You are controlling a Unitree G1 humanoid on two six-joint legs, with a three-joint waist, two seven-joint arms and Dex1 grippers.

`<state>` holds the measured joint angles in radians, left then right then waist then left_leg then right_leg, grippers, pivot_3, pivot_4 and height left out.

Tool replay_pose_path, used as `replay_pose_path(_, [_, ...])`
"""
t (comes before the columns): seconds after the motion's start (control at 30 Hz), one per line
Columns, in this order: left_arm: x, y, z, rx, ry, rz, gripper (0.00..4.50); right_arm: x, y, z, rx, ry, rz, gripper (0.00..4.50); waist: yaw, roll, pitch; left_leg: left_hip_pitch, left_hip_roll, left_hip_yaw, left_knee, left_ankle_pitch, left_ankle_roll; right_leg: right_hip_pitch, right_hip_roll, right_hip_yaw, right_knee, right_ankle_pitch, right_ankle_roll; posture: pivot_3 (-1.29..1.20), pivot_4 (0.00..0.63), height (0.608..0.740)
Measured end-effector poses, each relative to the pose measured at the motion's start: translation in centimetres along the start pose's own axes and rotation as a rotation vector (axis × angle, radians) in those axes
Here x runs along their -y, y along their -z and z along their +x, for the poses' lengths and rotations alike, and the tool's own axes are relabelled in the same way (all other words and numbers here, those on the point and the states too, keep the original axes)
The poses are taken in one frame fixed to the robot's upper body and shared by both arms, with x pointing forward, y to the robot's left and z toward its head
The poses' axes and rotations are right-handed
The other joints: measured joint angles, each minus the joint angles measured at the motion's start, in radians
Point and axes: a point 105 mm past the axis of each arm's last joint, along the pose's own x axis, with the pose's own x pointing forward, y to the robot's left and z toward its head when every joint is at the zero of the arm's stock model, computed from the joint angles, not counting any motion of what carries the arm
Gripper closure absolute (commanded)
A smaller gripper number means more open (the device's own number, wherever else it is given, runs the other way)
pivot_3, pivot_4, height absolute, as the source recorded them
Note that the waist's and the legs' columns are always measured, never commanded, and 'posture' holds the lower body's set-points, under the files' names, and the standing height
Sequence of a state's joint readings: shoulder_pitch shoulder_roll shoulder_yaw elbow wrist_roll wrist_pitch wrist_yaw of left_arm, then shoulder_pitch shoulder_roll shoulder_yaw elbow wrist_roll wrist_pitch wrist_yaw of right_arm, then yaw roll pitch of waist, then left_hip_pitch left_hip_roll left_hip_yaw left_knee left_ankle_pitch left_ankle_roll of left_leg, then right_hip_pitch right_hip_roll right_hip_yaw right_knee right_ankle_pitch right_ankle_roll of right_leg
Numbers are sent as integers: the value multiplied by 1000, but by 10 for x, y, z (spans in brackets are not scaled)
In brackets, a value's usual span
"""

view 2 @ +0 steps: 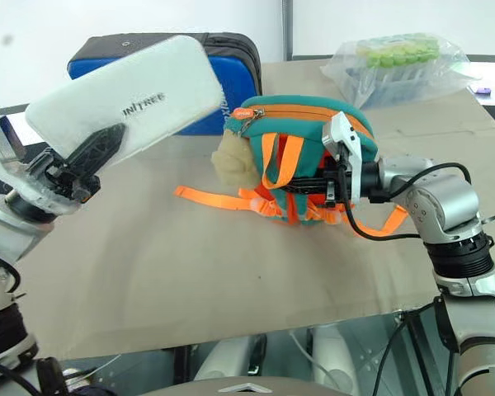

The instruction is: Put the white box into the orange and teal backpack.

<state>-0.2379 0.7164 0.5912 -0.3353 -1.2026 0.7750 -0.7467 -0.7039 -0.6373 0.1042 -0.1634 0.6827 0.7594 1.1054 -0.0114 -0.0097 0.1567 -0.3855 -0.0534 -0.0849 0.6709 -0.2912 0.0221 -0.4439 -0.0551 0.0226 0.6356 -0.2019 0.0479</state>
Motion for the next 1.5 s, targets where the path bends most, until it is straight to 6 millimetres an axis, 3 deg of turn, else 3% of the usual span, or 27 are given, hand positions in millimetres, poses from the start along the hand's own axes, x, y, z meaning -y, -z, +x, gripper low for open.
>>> replay_pose_path(0.17, [9,12,9,-88,116,98,3624,-5,-4,-6,14,-45,5,4453,-1,0,0,1,2,0,-1,0,0,0,1,0,1,0,0,0,150,740])
replay_pose_path(0.4, [-5,5,18,-81,170,176,3624,-13,-18,-34,79,-74,29,4453,3,0,0,0,1,0,-1,0,0,0,1,0,-2,0,0,0,150,740])
replay_pose_path(0.6, [-10,9,21,-98,201,199,3624,-17,-26,-46,97,-83,48,4453,1,0,0,0,2,0,-1,0,0,0,1,-1,-1,0,0,0,150,740])
replay_pose_path(0.9, [-9,46,28,-214,237,289,3624,-23,-37,-54,159,-91,60,4453,9,0,0,-1,2,0,-1,0,0,0,0,0,-1,0,0,0,150,740])
replay_pose_path(1.1, [4,68,68,-315,333,372,3624,-27,-44,-46,216,-111,68,4453,26,0,0,-1,1,0,0,0,0,0,0,-1,0,0,0,0,150,740])
replay_pose_path(1.23, [23,89,117,-403,418,431,3624,-31,-49,-34,230,-120,39,4453,27,0,0,-3,1,0,1,0,1,-1,1,-2,0,0,0,0,150,740])
replay_pose_path(1.37, [40,116,149,-477,477,436,3624,-35,-50,-25,238,-125,30,4453,18,0,0,-5,0,0,2,0,1,-4,2,-1,2,0,0,0,150,740])
replay_pose_path(1.4, [41,123,154,-496,486,428,2608,-33,-49,-25,239,-105,33,4500,16,0,0,-5,1,0,2,0,1,-4,2,-1,2,0,0,0,150,740])
replay_pose_path(1.5, [38,129,156,-514,477,419,1294,-30,-46,-24,239,-71,42,4500,6,0,0,-4,2,0,2,0,0,-4,2,-1,3,0,0,0,150,740])
